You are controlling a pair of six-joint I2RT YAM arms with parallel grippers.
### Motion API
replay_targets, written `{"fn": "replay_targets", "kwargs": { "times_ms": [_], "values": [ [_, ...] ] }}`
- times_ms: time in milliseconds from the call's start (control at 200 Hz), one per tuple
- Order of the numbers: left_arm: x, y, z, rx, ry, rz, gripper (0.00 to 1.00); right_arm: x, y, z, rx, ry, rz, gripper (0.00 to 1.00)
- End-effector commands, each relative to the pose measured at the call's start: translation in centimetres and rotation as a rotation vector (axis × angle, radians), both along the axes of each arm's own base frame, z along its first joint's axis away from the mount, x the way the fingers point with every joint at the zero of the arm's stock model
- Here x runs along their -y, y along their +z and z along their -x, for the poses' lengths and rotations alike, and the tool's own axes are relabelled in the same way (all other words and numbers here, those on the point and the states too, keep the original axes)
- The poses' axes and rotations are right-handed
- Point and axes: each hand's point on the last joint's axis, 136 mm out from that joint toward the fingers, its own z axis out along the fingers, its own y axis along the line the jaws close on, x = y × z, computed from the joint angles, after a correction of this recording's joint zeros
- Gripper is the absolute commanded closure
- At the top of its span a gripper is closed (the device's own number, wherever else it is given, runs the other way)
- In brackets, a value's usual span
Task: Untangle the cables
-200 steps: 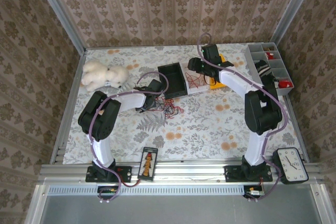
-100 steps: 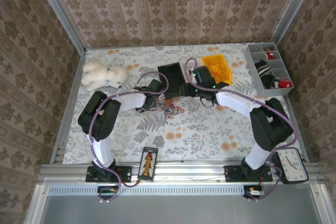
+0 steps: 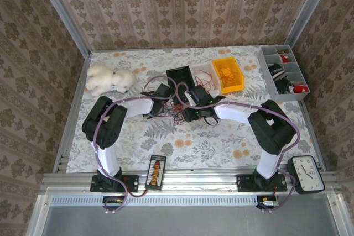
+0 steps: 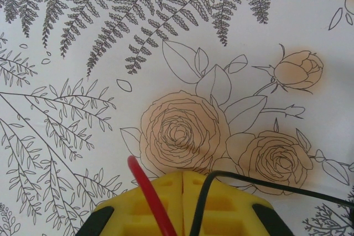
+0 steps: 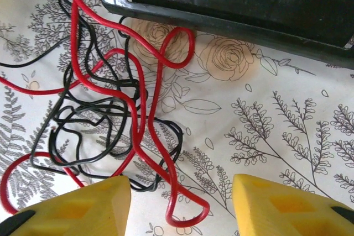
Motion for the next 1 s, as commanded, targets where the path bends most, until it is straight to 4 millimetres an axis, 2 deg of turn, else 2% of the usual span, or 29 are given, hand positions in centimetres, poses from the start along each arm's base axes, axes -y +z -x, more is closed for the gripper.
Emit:
{"fn": "replay_targets", "kwargs": {
  "times_ms": [0,120,205,245,325,435,645,805,895,995],
  "values": [
    [-0.6,-2.9,1.8,-0.090,0.015,0.010,1.00,0.1,-0.6,-0.1,-0.011,0.010,0.009,0.51],
    [-0.6,-3.0,1.8,-0.094,0.014,0.011,1.00,0.1,-0.9,-0.5,-0.015,0.006,0.004,0.56],
    [-0.5,-2.9,1.8,-0.094,0.014,0.010,1.00,0.3,-1.0,-1.0,-0.016,-0.019,-0.023,0.71],
    [-0.6,-2.9,1.8,-0.095,0.017,0.007,1.00,0.6,-1.0,-1.2,-0.017,-0.042,-0.038,0.81],
    [-1.1,-2.8,2.1,-0.095,0.037,-0.010,1.00,2.0,-1.0,-1.8,-0.016,-0.106,-0.059,0.93],
    [-2.6,-2.3,2.8,-0.093,0.105,-0.054,1.00,5.1,-0.8,-2.6,-0.006,-0.256,-0.100,1.00],
    [-4.7,-1.9,4.0,-0.107,0.207,-0.115,1.00,13.3,-1.5,-2.7,-0.041,-0.613,-0.158,1.00],
    [-6.0,-1.8,4.8,-0.118,0.273,-0.132,1.00,17.6,-2.2,-1.6,-0.050,-0.796,-0.145,1.00],
    [-6.4,-2.0,5.1,-0.126,0.299,-0.128,1.00,18.6,-1.9,-1.4,-0.040,-0.830,-0.138,1.00],
    [-6.4,-2.2,5.1,-0.132,0.297,-0.124,1.00,17.5,-1.7,-1.6,-0.047,-0.787,-0.184,1.00]
  ]
}}
